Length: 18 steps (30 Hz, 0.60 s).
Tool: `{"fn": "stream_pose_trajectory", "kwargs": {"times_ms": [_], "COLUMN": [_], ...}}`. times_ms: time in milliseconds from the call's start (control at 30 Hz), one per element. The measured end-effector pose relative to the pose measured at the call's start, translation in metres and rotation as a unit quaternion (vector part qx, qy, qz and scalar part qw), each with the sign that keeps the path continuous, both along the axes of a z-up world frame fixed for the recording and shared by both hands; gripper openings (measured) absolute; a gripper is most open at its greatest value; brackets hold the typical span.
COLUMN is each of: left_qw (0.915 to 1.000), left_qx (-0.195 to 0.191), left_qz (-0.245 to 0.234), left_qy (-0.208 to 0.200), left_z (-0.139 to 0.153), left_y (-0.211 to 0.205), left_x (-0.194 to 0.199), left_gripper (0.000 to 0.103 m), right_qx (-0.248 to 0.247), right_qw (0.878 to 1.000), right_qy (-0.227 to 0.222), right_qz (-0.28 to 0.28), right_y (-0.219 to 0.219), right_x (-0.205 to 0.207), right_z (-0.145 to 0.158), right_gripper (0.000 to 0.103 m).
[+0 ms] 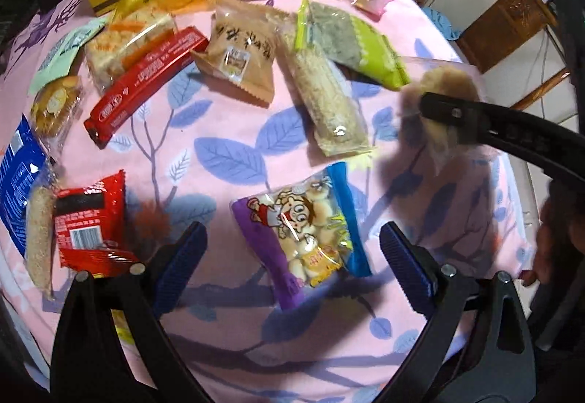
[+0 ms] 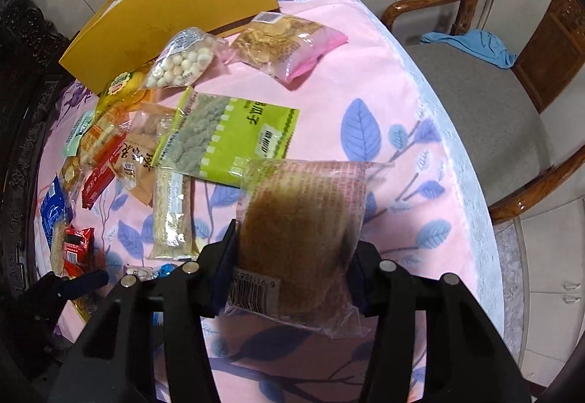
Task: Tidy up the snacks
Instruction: 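Grasp the clear bread bag with the right tool while the left tool grasps the purple candy bag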
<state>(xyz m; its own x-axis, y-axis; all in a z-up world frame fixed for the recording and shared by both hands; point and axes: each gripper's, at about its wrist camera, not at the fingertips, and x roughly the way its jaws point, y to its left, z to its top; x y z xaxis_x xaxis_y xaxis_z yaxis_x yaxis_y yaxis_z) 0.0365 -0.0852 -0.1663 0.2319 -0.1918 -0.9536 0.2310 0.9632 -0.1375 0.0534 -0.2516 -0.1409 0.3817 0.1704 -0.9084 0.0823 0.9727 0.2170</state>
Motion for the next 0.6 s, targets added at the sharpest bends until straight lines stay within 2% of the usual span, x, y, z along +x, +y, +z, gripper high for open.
{"fn": "stream_pose_trajectory", "kwargs": {"times_ms": [100,200,333,467,533,600], "left_qw": [0.9999,0.9994,0.997,0.9969,0.9971,0.9971], "left_qx": [0.0,0.003,0.025,0.023,0.021,0.021], "left_qz": [0.016,0.028,0.046,0.047,0.042,0.04], "left_qy": [0.005,-0.021,-0.057,-0.059,-0.06,-0.061], "left_z": [-0.009,-0.009,-0.007,-0.005,-0.004,-0.002], "left_y": [0.002,0.0,0.003,0.005,0.004,0.005], "left_x": [0.002,0.002,0.004,0.001,0.002,-0.001], "left_gripper": [0.097,0.096,0.071,0.059,0.047,0.045], "right_qx": [0.003,0.003,0.002,0.002,0.004,0.005], "right_qw": [1.0,1.0,1.0,1.0,1.0,1.0], "right_qy": [0.001,0.002,0.002,-0.002,-0.005,-0.008], "right_qz": [0.003,0.008,0.012,0.011,0.01,0.015], "right_y": [-0.001,0.001,0.004,0.003,0.004,0.006], "right_x": [-0.004,-0.009,-0.012,-0.015,-0.016,-0.017], "right_z": [-0.002,-0.002,-0.001,0.001,0.003,0.005], "right_gripper": [0.052,0.052,0.052,0.052,0.052,0.052]}}
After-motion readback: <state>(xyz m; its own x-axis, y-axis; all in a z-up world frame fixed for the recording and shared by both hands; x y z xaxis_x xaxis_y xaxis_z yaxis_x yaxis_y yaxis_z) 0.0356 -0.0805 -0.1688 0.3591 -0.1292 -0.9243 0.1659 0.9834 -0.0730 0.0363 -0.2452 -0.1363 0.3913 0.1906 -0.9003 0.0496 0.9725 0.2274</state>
